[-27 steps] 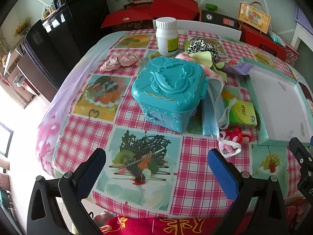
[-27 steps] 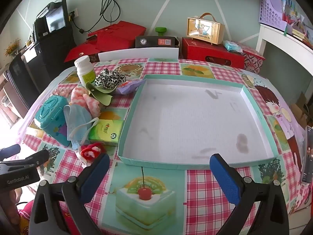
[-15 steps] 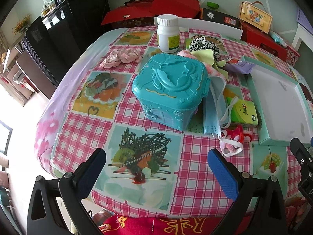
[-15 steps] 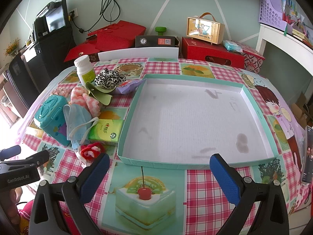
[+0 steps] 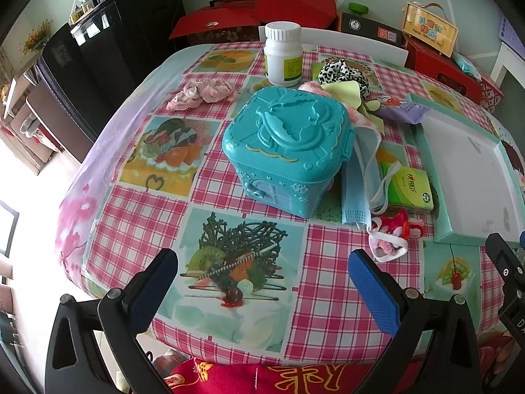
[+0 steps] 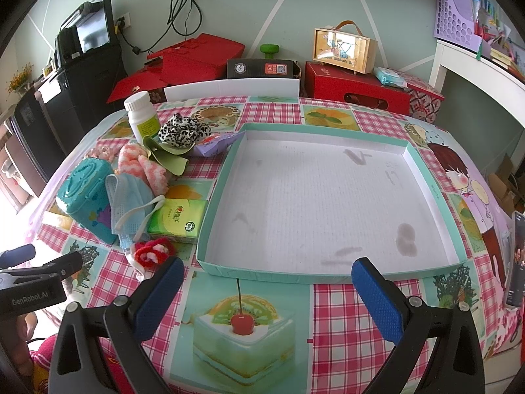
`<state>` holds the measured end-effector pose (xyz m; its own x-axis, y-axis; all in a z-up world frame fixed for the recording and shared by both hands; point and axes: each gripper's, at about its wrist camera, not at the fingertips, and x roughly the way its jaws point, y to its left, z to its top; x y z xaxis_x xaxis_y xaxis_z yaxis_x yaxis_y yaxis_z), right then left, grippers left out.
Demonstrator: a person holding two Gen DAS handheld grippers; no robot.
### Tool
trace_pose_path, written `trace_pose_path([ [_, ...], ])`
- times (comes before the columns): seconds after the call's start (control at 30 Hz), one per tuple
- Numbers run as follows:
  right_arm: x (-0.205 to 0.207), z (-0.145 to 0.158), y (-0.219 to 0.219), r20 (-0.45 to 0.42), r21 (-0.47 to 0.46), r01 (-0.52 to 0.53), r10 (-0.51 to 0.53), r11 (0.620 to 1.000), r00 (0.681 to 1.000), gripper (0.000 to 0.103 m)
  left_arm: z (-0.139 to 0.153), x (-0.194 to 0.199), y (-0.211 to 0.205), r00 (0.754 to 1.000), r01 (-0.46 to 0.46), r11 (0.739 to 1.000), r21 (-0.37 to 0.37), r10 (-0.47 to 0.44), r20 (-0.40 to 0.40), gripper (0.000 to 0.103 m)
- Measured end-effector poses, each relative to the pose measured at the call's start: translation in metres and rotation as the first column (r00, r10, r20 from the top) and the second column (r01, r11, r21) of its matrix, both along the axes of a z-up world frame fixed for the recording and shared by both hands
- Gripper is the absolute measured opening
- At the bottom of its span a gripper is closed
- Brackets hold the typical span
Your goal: Organize soft objects
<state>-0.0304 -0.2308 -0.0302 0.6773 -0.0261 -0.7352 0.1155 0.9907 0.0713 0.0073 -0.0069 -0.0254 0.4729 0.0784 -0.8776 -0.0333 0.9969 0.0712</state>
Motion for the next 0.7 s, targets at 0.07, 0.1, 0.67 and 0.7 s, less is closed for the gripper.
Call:
trace_pose_path([
  [0.07,0.0,0.0,0.0,0.0,-0.001,0.0,0.0,1.0,1.0,0.103,0.0,0.0,0.001,1.0,-0.001,1.0,-0.004,0.001,-0.001,0.103],
  [0.1,0.0,0.0,0.0,0.0,0.001,0.0,0.0,1.0,1.0,0.103,0.0,0.0,0.001,1.0,-0.003,1.0,-0.006,0.003,-0.001,0.103],
  [0.67,0.001,0.003,0.001,-0.002,-0.01,0.0,0.0,1.0,1.0,0.103,0.026,-0.008,0.012,0.997,0.025,0.993,-0.113,-0.018,0.07,0.103],
  [0.7,0.002,0.004,0.001,0.005,-0.011,0.002,-0.002,1.0,1.0,0.103,0.031,-0.005,0.014,0.997,0.032,0.991,-0.128,-0.022,0.077,0.103],
])
